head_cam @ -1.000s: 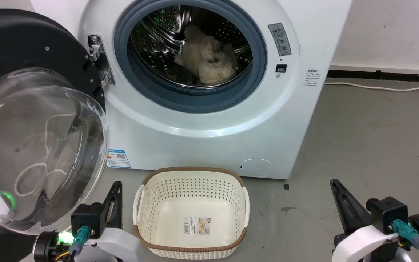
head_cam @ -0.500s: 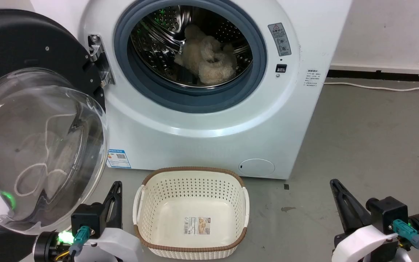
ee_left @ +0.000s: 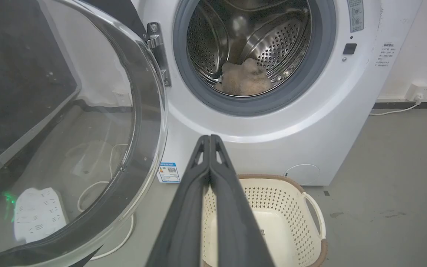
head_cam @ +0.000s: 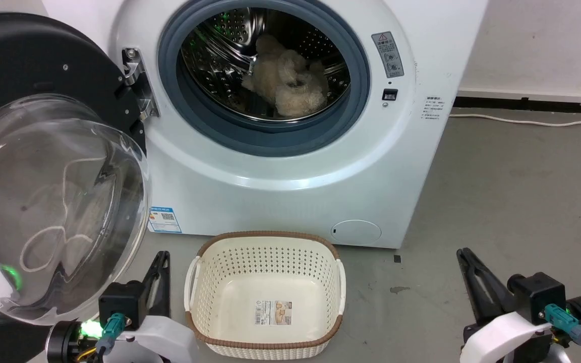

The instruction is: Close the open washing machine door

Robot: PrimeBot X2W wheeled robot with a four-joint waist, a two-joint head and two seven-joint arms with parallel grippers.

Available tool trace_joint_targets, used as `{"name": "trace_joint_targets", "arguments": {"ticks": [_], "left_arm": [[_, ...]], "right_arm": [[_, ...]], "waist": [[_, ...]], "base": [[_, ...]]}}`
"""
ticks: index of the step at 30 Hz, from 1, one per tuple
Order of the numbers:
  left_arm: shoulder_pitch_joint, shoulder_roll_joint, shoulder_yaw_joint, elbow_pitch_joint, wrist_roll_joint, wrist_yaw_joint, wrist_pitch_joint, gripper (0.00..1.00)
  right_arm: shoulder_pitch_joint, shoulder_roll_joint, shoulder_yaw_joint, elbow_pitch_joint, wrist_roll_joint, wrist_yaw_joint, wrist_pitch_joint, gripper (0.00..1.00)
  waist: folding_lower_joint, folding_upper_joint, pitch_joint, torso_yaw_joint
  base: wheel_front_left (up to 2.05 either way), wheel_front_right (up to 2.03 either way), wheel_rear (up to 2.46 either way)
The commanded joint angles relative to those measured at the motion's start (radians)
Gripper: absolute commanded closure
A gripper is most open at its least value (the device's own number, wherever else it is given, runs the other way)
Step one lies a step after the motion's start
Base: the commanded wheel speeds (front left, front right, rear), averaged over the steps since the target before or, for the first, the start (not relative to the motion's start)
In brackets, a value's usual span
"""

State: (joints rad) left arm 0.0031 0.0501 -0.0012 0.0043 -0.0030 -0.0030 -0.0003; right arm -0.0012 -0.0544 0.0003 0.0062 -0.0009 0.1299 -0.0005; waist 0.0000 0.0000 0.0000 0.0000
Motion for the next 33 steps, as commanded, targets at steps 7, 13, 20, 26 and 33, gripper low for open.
{"name": "trace_joint_targets", "arguments": {"ticks": [7, 13, 20, 26, 33], "left_arm": [[0.000, 0.001, -0.002, 0.001, 0.000, -0.002, -0.009, 0.00], [0.000, 0.004, -0.004, 0.000, 0.000, -0.005, -0.021, 0.00], [0.001, 0.008, -0.007, 0.000, 0.000, -0.008, -0.036, 0.00], [0.002, 0.011, -0.009, 0.000, -0.001, -0.010, -0.047, 0.00], [0.007, 0.018, -0.013, 0.001, -0.001, -0.014, -0.061, 0.00]], "right_arm": [[0.002, 0.000, -0.002, 0.002, 0.009, 0.000, -0.009, 0.00], [0.005, 0.000, -0.007, 0.002, 0.013, 0.000, -0.021, 0.00], [0.010, 0.000, -0.007, 0.003, 0.009, 0.000, -0.036, 0.00], [0.014, 0.001, -0.002, 0.006, 0.007, 0.000, -0.046, 0.00], [0.019, 0.001, 0.008, 0.014, 0.006, 0.000, -0.061, 0.00]], "waist": [[0.0000, 0.0000, 0.000, 0.000], [0.0000, 0.0000, 0.000, 0.005], [0.0000, 0.0000, -0.003, 0.022], [0.0000, 0.0000, -0.007, 0.046], [0.0000, 0.0000, -0.016, 0.096]], "base": [[0.00, 0.00, 0.00], [0.00, 0.00, 0.00], [0.00, 0.00, 0.00], [0.00, 0.00, 0.00], [0.00, 0.00, 0.00]]}}
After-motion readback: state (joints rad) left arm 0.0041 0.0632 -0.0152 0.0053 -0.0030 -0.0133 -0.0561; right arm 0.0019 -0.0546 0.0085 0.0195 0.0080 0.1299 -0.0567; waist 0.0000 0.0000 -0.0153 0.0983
